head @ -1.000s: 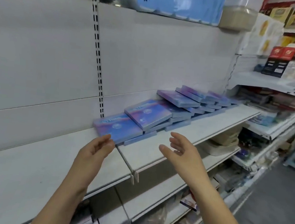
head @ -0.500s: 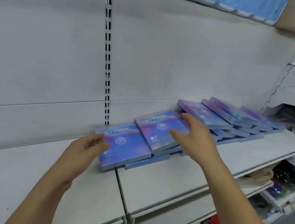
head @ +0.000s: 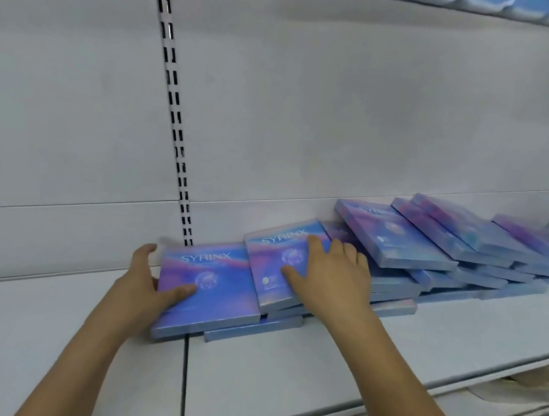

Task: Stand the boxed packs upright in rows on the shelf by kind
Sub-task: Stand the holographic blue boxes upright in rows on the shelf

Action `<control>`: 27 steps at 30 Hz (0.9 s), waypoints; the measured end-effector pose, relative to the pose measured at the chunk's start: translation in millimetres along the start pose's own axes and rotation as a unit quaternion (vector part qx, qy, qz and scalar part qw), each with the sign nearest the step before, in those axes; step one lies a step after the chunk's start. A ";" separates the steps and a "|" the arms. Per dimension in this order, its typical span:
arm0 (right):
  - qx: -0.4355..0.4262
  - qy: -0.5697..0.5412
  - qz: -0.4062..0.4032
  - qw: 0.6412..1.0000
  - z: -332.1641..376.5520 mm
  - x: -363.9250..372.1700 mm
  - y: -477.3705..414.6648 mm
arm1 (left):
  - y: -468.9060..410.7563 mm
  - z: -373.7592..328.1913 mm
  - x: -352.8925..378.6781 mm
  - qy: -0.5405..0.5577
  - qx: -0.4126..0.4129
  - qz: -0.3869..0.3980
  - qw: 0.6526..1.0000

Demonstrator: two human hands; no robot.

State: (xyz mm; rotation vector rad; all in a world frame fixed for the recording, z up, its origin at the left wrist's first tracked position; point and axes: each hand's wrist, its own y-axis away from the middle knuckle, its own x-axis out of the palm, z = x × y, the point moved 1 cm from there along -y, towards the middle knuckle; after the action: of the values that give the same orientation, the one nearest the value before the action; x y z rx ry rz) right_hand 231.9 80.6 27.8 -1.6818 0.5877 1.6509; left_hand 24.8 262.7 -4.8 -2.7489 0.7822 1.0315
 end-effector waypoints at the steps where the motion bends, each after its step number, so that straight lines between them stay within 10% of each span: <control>1: -0.005 0.000 -0.002 1.000 0.1 1.9 1.3 | 0.1 1.3 -0.9 0.036 -0.003 0.000 0.999; 8: -0.041 -0.102 0.072 0.991 1.6 -10.6 -8.2 | 4.5 27.5 -32.6 0.352 -0.013 0.006 0.936; 19: -0.050 -0.166 0.115 0.978 17.0 -14.2 -16.1 | 30.6 40.8 -40.4 0.360 0.026 -0.031 0.932; 27: -0.075 -0.619 0.076 0.778 25.9 -11.0 -1.0 | 82.1 59.5 -78.9 0.390 0.044 -0.144 0.908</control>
State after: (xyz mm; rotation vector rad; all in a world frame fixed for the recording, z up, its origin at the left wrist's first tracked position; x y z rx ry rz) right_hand 214.3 98.8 40.2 -0.3159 -0.1003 2.4784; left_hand -101.4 241.8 6.8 -3.0356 0.4263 -0.1945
